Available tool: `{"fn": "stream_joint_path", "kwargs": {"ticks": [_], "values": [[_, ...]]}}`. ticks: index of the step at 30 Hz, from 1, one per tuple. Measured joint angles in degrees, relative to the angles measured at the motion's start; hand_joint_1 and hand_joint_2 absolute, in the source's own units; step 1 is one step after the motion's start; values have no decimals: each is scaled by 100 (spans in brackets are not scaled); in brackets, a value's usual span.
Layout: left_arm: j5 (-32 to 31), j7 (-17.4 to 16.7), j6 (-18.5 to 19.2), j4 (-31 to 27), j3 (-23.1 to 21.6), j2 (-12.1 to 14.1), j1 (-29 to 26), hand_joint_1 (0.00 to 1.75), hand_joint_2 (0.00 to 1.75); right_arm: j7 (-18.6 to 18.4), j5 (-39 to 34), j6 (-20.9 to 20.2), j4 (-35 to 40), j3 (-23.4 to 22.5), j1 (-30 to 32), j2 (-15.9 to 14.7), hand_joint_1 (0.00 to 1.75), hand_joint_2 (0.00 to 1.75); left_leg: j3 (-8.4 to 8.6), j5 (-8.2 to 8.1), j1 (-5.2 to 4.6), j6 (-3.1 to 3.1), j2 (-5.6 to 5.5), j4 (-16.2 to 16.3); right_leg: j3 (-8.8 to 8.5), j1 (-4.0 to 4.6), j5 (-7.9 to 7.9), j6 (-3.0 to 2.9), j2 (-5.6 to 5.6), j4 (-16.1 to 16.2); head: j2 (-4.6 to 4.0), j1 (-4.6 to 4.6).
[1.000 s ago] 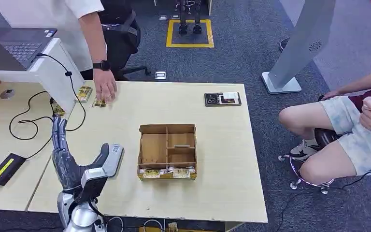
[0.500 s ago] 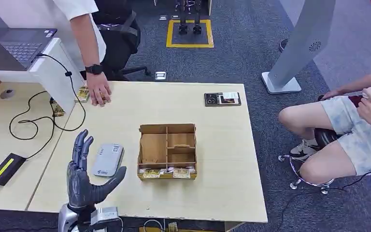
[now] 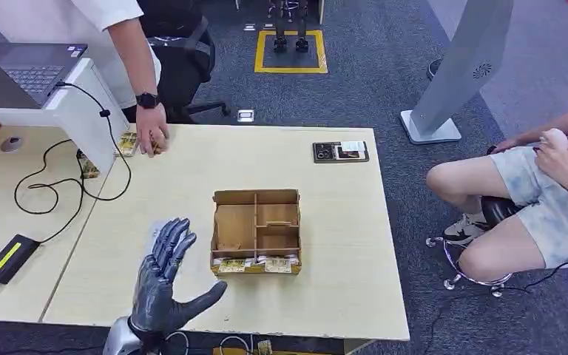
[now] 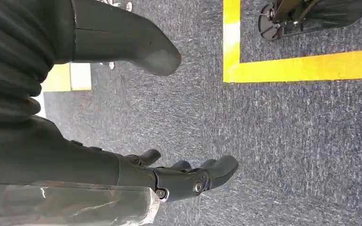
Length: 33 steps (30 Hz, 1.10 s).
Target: Pass the card to the sensor for recognition and then transmit it.
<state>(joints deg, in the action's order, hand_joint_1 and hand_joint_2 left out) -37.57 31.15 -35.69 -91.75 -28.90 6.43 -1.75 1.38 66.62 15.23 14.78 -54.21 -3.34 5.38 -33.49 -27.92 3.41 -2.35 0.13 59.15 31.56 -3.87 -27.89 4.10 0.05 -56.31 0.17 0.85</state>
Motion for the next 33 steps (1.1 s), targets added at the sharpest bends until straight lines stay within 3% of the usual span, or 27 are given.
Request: {"fn": "stream_joint_path", "kwargs": {"ticks": [6,9,18,23,33], "values": [[-127,-57,83,227,-426,28,178,0,175,-15,2,-33,0,7,-37,-17,0,175,0,0,0,0,-1,1,0,0,1,0,0,0,0,0],[-286,-288,96,393,-607,24,276,0,175,-20,0,-33,0,11,-48,-20,0,175,0,0,0,0,0,1,0,0,1,0,1,0,0,0],[-330,-448,94,664,-784,13,412,0,175,-22,-4,-31,-2,15,-59,-22,0,175,0,0,0,0,0,1,0,0,1,0,0,0,0,0],[-422,-1021,52,905,-791,-120,500,0,175,-22,-22,-11,-9,15,-57,-22,0,175,0,0,0,0,0,1,0,0,1,0,0,1,0,2],[-1900,-2613,-31,1678,-791,-411,894,0,175,-138,-48,-4,-13,31,-60,-22,0,175,0,1,0,0,-1,1,-2,0,2,1,0,0,0,0]]}}
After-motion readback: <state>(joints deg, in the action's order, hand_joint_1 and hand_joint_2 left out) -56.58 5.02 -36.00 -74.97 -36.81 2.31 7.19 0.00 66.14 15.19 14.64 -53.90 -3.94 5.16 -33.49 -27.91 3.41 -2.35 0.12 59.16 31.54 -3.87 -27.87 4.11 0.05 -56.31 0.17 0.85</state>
